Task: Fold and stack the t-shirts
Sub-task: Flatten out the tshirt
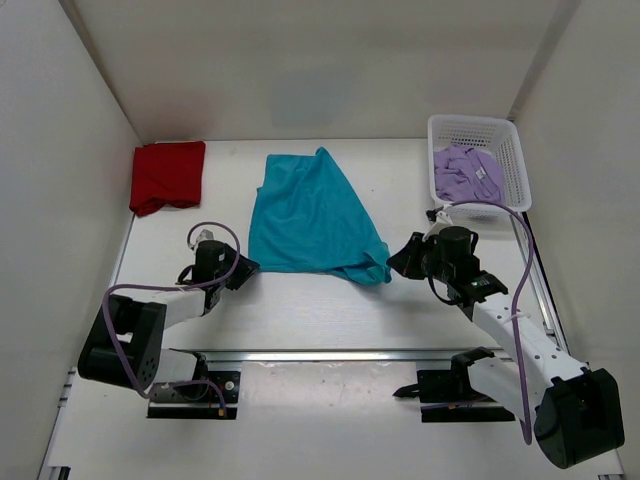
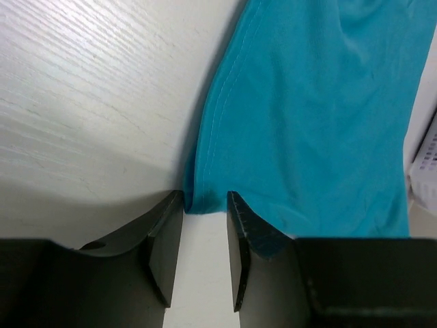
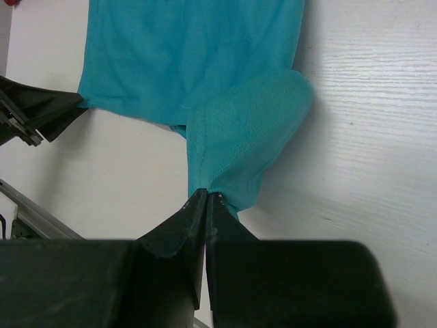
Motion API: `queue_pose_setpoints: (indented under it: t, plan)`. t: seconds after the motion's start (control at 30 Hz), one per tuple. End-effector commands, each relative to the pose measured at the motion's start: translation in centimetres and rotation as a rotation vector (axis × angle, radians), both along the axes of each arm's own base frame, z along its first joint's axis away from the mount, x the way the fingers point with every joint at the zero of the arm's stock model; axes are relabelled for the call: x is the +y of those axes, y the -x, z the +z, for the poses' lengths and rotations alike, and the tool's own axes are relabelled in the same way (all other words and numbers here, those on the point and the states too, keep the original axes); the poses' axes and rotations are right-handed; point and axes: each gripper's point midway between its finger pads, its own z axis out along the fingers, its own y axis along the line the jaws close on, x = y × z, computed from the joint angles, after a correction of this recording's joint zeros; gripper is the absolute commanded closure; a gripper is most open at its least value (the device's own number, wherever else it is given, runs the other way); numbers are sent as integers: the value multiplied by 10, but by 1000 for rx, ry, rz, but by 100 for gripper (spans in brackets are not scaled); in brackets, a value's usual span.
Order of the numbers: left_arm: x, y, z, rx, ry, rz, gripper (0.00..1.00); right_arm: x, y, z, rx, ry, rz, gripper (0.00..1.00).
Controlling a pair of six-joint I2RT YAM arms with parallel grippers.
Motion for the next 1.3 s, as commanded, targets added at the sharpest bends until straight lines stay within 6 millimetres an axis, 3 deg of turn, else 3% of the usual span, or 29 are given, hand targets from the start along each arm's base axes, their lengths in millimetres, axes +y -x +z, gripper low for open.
queue_pose_setpoints:
  t: [0.0, 0.1, 0.2, 0.23, 0.37, 0.43, 0.47, 0.53, 0.57, 0.6, 0.63, 0.67, 0.7, 0.77, 0.83, 0.9, 0.93, 0.97, 1.0, 1.07, 1.1, 1.13, 1.17, 1.2, 1.27]
  plan:
    - [10, -9, -2, -26, -10, 71, 57, 7, -6, 13, -48, -25, 17, 100]
    - [13, -11, -7, -23, -9, 72, 70, 7, -5, 12, -46, -29, 16, 100]
    - [10, -20, -1, -28, 17, 62, 97, 5, -6, 9, -34, -14, 4, 100]
    - [10, -22, 2, -29, 21, 60, 99, 4, -5, 11, -34, -12, 4, 100]
    - [3, -46, 61, -149, 33, 13, 100, -9, -19, 22, -34, 27, -40, 100]
    - [-1, -67, 123, -283, 50, -16, 100, -13, -36, 50, -70, 33, -54, 100]
    - [-1, -69, 137, -297, 39, -33, 100, -15, -41, 62, -94, 47, -60, 100]
    - [4, -86, 217, -452, 45, -52, 100, -20, -65, 117, -174, 96, -96, 100]
    - [12, -87, 230, -464, 31, -47, 100, -21, -71, 129, -192, 121, -93, 100]
    - [8, -88, 274, -547, 44, -74, 100, -25, -80, 164, -243, 139, -107, 100]
    - [16, -87, 309, -606, 44, -68, 100, -28, -86, 208, -315, 144, -118, 100]
    - [22, -85, 325, -627, 63, -70, 100, -31, -88, 223, -324, 150, -123, 100]
    - [24, -80, 356, -685, 75, -78, 100, -35, -94, 270, -412, 140, -134, 100]
    - [38, -73, 408, -772, 115, -85, 100, -36, -85, 354, -546, 149, -155, 100]
    - [44, -67, 429, -808, 142, -91, 100, -27, -75, 387, -609, 186, -143, 99]
    - [48, -63, 434, -819, 195, -93, 100, -2, -66, 376, -580, 210, -61, 100]
    - [48, -61, 431, -827, 207, -106, 100, 8, -59, 348, -529, 223, -14, 100]
    - [53, -67, 418, -796, 216, -87, 100, 16, -52, 306, -472, 231, 45, 100]
    - [55, -69, 413, -791, 224, -82, 100, 20, -50, 283, -446, 231, 64, 100]
    - [60, -80, 374, -716, 251, -66, 100, 19, -31, 194, -328, 206, 115, 100]
    - [64, -83, 352, -673, 265, -49, 100, 16, -21, 188, -343, 159, 132, 100]
    - [66, -88, 342, -655, 277, -49, 100, 9, -17, 145, -245, 161, 124, 100]
    - [67, -90, 323, -617, 290, -46, 100, 5, -10, 123, -212, 148, 119, 100]
    - [68, -94, 308, -594, 304, -30, 100, -3, -8, 109, -190, 147, 101, 100]
    - [67, -97, 295, -574, 297, -21, 100, -9, -10, 100, -168, 129, 88, 100]
